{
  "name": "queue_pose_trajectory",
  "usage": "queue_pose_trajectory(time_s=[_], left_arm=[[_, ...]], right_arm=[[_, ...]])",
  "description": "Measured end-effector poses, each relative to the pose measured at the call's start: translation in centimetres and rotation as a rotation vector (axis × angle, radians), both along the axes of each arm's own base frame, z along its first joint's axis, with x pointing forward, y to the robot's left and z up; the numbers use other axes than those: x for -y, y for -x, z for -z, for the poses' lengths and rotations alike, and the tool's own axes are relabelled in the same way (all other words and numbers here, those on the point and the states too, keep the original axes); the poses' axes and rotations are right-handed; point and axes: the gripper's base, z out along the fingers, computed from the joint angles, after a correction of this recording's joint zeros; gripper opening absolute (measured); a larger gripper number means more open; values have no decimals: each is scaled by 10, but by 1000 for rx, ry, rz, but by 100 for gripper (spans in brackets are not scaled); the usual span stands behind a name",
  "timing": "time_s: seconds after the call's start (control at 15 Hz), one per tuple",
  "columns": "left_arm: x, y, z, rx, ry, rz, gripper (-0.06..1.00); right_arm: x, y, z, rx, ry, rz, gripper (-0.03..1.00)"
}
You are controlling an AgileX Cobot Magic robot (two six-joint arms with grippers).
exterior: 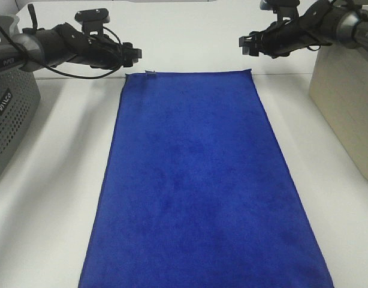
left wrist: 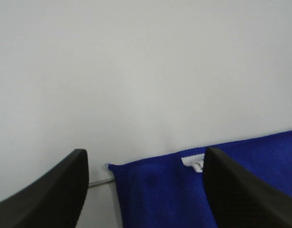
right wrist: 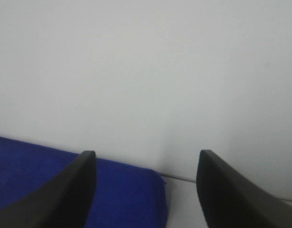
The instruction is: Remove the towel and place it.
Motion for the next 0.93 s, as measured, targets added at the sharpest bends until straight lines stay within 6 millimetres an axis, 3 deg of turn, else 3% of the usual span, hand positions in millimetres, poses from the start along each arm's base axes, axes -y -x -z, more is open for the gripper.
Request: queue_pose_trajectory(time_s=[0.33, 0.67, 0.8, 0.93], left_arm=[[5, 13, -36, -111, -35, 114, 63], [-3, 59, -121, -388, -137, 176, 63], [-11, 83, -158, -484, -182, 167, 64], [-20, 97, -188, -486, -219, 102, 71]], right_arm=[[-7, 19, -53, -82, -14, -108, 62], [-11, 68, -124, -327, -21, -239, 62], [-8, 89, -155, -412, -21, -194, 63], [0, 106, -188, -417, -7, -80, 68]])
